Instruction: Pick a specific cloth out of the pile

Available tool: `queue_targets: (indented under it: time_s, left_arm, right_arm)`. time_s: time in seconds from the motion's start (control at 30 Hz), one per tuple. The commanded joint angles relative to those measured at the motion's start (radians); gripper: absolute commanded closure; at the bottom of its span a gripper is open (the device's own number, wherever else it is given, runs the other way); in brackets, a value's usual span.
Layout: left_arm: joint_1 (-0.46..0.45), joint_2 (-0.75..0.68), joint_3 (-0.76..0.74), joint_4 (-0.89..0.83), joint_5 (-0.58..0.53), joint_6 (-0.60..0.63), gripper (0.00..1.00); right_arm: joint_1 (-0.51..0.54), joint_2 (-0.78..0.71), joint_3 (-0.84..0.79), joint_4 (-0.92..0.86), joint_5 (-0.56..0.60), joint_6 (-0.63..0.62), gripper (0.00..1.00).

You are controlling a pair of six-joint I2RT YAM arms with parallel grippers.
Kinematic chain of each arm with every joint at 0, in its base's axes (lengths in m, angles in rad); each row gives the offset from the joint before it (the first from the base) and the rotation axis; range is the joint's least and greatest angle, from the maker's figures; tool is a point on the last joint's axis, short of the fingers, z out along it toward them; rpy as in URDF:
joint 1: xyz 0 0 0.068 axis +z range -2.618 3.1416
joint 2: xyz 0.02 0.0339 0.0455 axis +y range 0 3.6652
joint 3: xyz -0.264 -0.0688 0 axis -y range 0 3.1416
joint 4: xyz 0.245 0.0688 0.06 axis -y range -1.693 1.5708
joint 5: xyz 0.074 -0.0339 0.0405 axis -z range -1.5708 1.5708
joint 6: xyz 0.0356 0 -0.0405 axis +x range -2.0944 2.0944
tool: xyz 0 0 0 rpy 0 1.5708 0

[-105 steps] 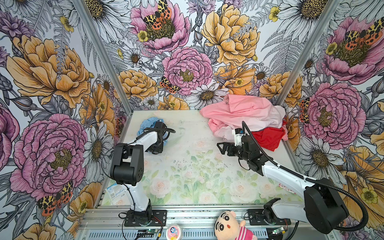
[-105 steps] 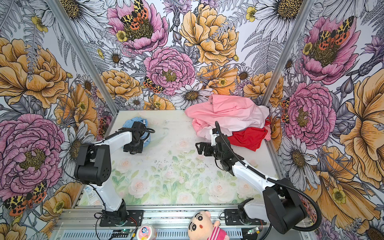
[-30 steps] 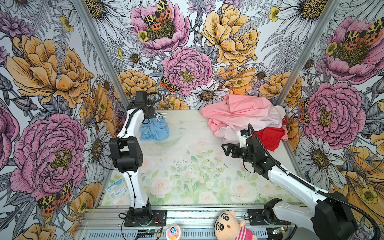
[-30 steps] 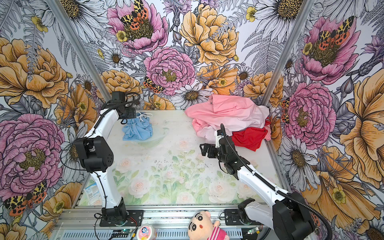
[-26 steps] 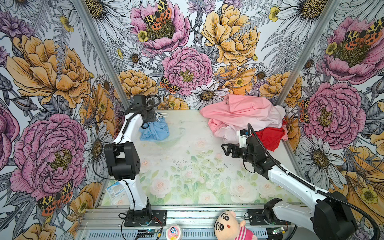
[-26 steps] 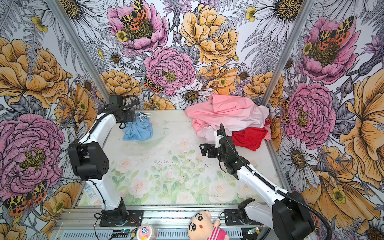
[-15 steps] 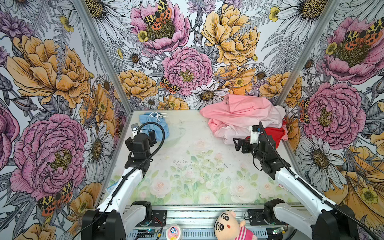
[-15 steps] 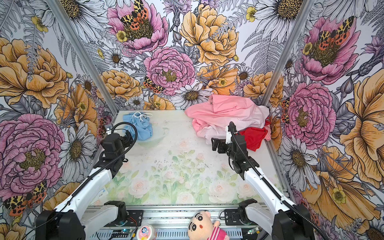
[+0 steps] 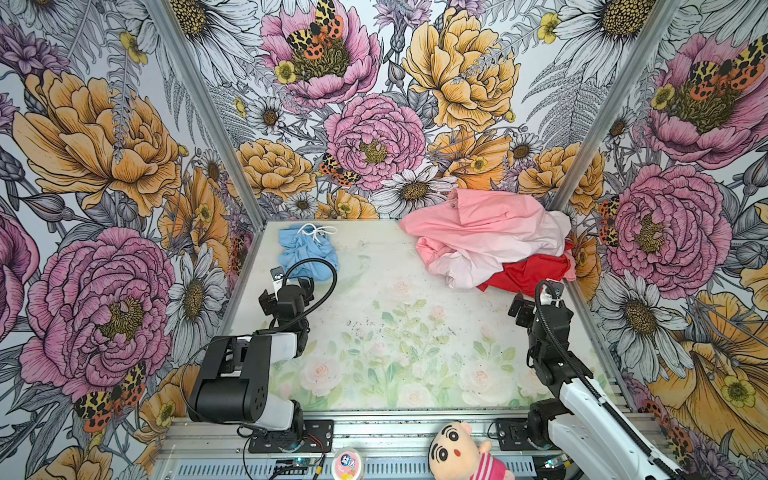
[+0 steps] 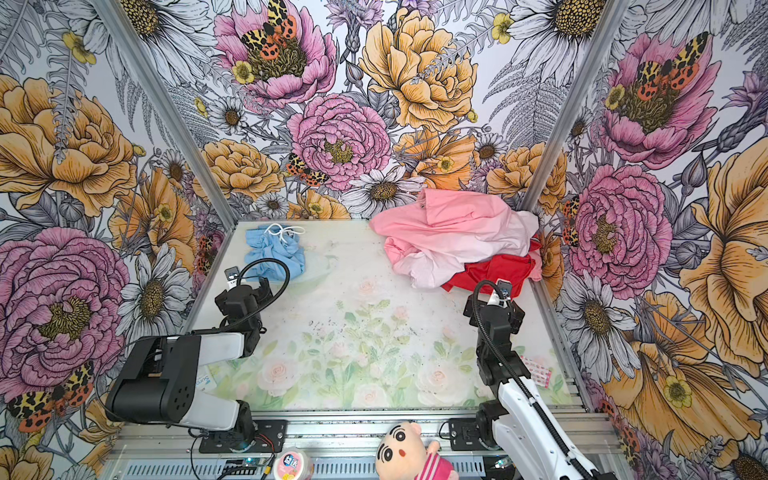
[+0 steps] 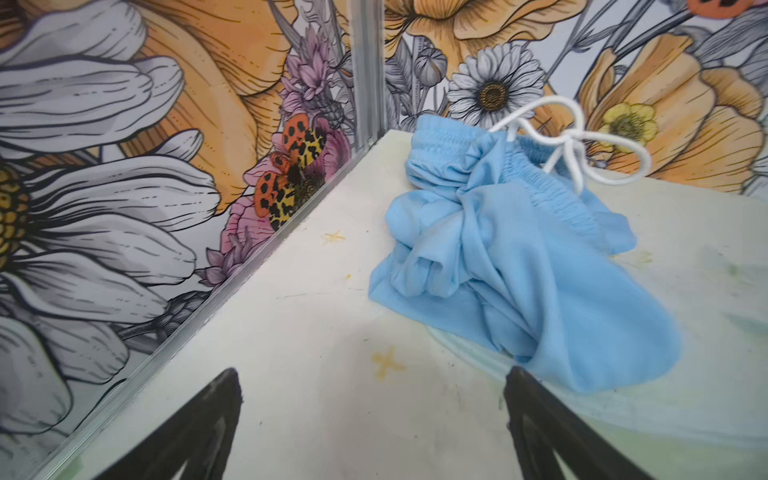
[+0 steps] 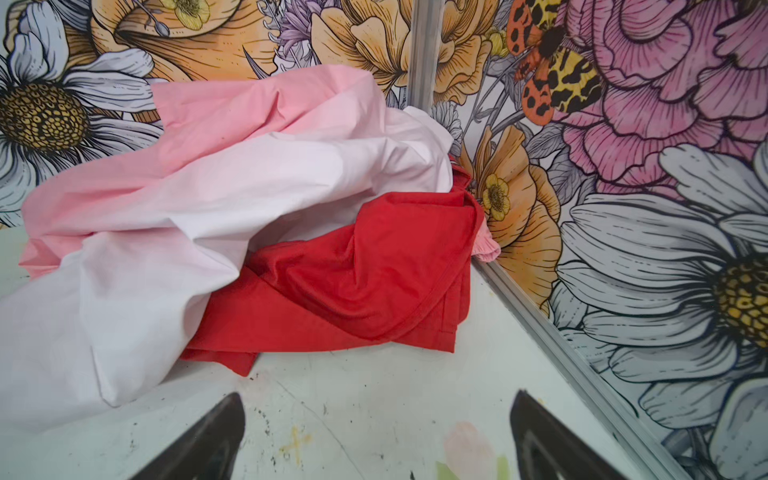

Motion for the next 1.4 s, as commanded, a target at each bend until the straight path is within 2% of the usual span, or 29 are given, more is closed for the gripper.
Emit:
queue_targets:
  time_s: [0.0,0.03,0.1,0.17,0.3,0.47,0.6,0.67,0.77,0.83,0.9,0.93,0.97,1.03,1.07,1.1,1.37]
  left_arm:
    - [-0.011,0.088,-0.043,0.267,0.180,0.053,0.01]
    - [-0.014,0.099,-0.077,0.363,0.166,0.052,0.01]
    - [0.005,0.051,-0.101,0.322,0.163,0.015,0.01]
    - [0.020,0.089,-0.124,0.432,0.182,0.010,0.01]
    - [0.009,0.087,-0.112,0.407,0.175,0.020,0.01]
    - [-0.019,0.074,-0.027,0.223,0.167,0.052,0.01]
    - [-0.011,0.077,-0.029,0.235,0.164,0.043,0.01]
    - [-0.006,0.079,-0.032,0.244,0.171,0.039,0.01]
    - [-0.003,0.079,-0.031,0.242,0.176,0.036,0.01]
    - [-0.002,0.079,-0.032,0.244,0.176,0.036,0.01]
    - [-0.002,0.079,-0.032,0.242,0.176,0.036,0.01]
    - [-0.001,0.080,-0.031,0.244,0.175,0.036,0.01]
    - [-0.002,0.079,-0.032,0.243,0.178,0.035,0.01]
    - [-0.001,0.080,-0.032,0.244,0.179,0.036,0.01]
    - [0.000,0.079,-0.031,0.242,0.179,0.034,0.01]
    - [0.000,0.079,-0.031,0.243,0.179,0.034,0.01]
    - [0.000,0.080,-0.032,0.245,0.182,0.035,0.01]
  right_arm:
    - [-0.021,0.031,-0.028,0.126,-0.019,-0.038,0.00]
    - [-0.029,0.051,-0.040,0.158,-0.037,-0.040,0.00]
    - [-0.037,0.093,-0.058,0.218,-0.053,-0.033,0.00]
    - [-0.046,0.140,-0.091,0.316,-0.075,-0.037,0.00]
    - [-0.066,0.231,-0.101,0.442,-0.123,-0.067,0.01]
    - [-0.135,0.396,-0.057,0.569,-0.209,-0.100,0.01]
    - [-0.172,0.532,-0.036,0.738,-0.309,-0.069,0.01]
    - [-0.174,0.565,0.003,0.709,-0.346,-0.090,0.01]
    - [-0.175,0.595,0.030,0.705,-0.332,-0.100,0.00]
    - [-0.177,0.666,-0.013,0.871,-0.304,-0.106,0.00]
    - [-0.189,0.826,-0.053,1.112,-0.302,-0.099,0.01]
    - [-0.188,0.823,-0.061,1.121,-0.328,-0.103,0.01]
    - [-0.188,0.769,-0.032,0.977,-0.341,-0.105,0.01]
    - [-0.183,0.817,0.029,0.946,-0.386,-0.130,0.01]
    - [-0.182,0.790,0.068,0.814,-0.403,-0.137,0.00]
    - [-0.180,0.809,0.104,0.782,-0.422,-0.147,0.00]
    - [-0.174,0.799,0.035,0.903,-0.362,-0.131,0.00]
